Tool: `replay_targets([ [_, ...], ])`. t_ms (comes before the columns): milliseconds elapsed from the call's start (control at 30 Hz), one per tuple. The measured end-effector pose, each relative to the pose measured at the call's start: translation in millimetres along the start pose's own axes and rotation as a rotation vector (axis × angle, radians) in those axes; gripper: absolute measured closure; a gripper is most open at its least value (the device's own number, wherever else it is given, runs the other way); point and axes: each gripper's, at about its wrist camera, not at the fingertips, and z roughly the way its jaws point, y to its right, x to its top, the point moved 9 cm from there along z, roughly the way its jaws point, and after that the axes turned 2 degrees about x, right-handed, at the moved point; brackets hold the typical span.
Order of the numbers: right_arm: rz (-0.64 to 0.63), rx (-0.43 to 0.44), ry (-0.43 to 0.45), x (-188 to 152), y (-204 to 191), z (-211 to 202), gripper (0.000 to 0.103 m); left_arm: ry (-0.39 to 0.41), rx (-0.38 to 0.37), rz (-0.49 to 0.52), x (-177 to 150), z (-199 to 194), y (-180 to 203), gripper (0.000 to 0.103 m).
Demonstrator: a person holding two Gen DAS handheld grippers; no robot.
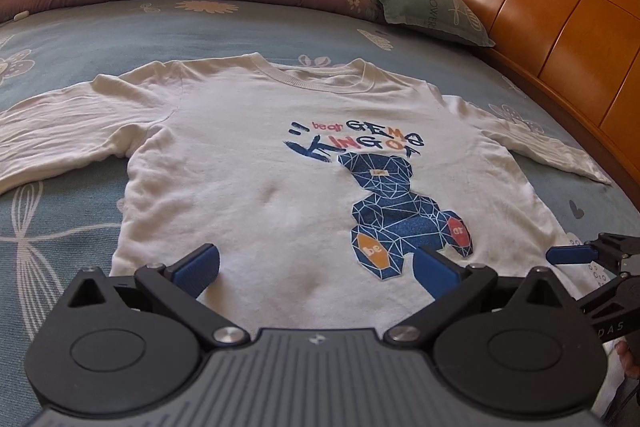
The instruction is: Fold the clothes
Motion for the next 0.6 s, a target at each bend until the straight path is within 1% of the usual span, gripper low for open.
replay_targets([
  [133,0.003,-0.022,0.006,-0.5,-1.5,-1.0,0.0,0.018,-0.011,0.003,2.9,-4.8,3.3,0.001],
  [233,0.022,-0.038,-0.046,2.2,-0.4,-4.0,0.0,0.016,-0.008,0.003,2.3,-4.9,3.1,0.001],
  [300,0.02,-0.057,-0.036,1.5,-3.7,-16.9,0.0,0.012,-0.007,0.005,1.4,-4.8,4.1,0.001],
  [333,0.003,-0.044,-0.025,-0.1,-8.2,-23.8,0.0,0.012,-0.009,0.008,1.2,-4.7,5.0,0.001],
  [467,-0.063,-0.007,-0.034,-23.4,-24.1,-41.1,0.0,0.01,-0.016,0.019,0.3,-4.5,9.2,0.001],
  [500,-0.076,-0.009,-0.056,-33.2,-26.1,-39.8,0.0,0.01,-0.016,0.025,-0.6,-4.3,10.7,0.001],
  [600,-0.058,-0.015,-0.002,-43.4,-24.7,-42.7,0.0,0.007,-0.015,0.043,-4.1,-3.3,15.3,0.001],
])
